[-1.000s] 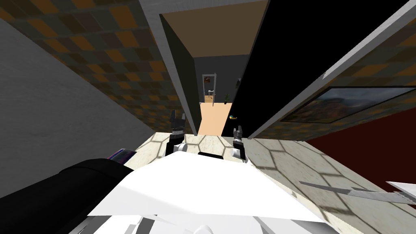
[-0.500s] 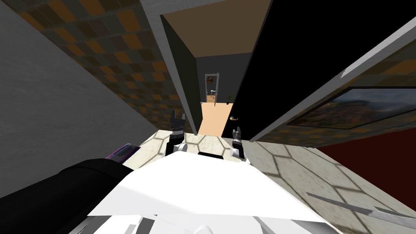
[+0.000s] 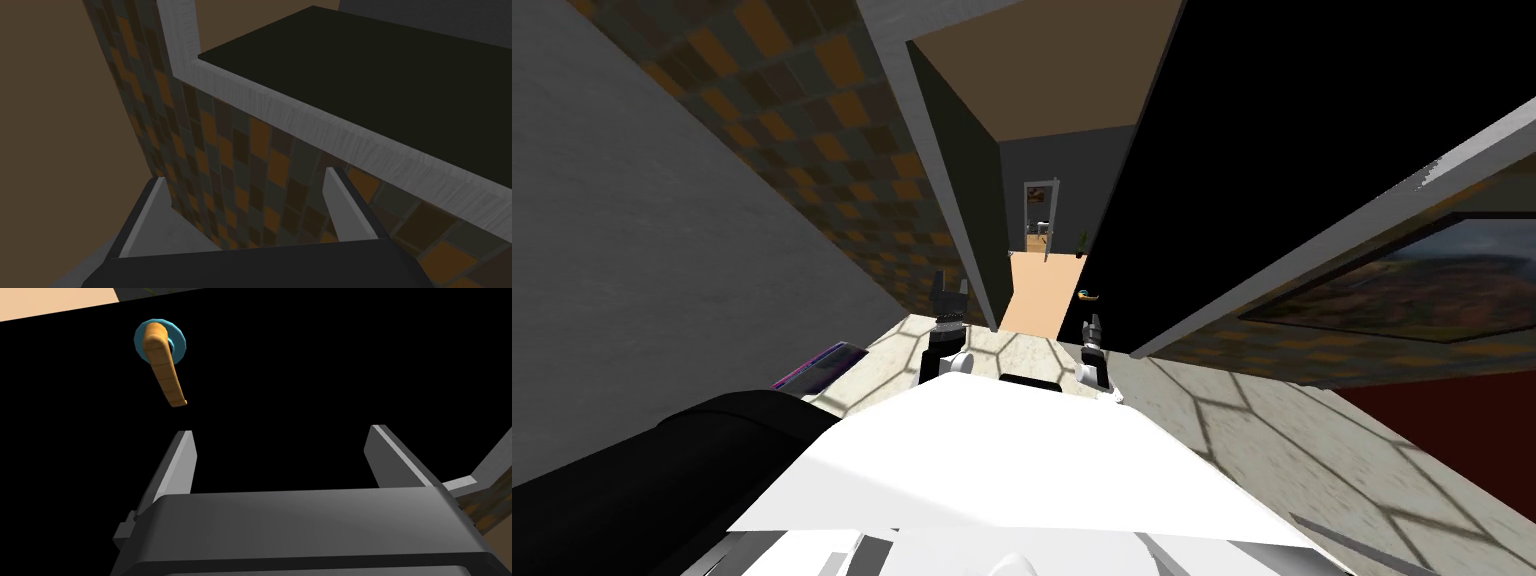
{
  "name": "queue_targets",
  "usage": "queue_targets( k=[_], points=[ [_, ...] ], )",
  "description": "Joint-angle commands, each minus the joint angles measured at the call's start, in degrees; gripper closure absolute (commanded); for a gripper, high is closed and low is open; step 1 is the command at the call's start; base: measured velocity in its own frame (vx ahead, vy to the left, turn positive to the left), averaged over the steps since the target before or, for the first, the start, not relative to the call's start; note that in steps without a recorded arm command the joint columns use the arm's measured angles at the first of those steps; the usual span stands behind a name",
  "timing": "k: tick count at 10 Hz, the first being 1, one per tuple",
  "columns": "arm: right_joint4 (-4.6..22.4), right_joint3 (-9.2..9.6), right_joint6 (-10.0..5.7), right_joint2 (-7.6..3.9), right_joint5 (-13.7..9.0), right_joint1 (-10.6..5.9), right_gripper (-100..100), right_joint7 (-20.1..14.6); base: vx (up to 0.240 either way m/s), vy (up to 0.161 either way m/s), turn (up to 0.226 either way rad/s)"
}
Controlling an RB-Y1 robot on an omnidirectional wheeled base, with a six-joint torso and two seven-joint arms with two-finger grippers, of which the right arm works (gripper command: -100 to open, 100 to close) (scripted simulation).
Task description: Push the door open
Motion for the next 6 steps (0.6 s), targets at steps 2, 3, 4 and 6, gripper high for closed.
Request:
queue_targets(
  k=[2, 3, 4, 6],
  points=[
    [4.52, 0.26, -0.78, -0.2, -1.3, -1.85, -100, 0.91, 0.032, -0.123, 0.142],
    [6.08, 0.34, -1.03, -0.21, -1.75, -2.52, -100, 1.24, 0.033, -0.126, 0.121],
    [7.63, 0.42, -1.28, -0.23, -2.19, -3.19, -100, 1.57, 0.036, -0.115, 0.118],
    [10.75, 0.57, -1.78, -0.25, -3.08, -4.53, -100, 2.24, 0.043, -0.125, 0.123]
  ],
)
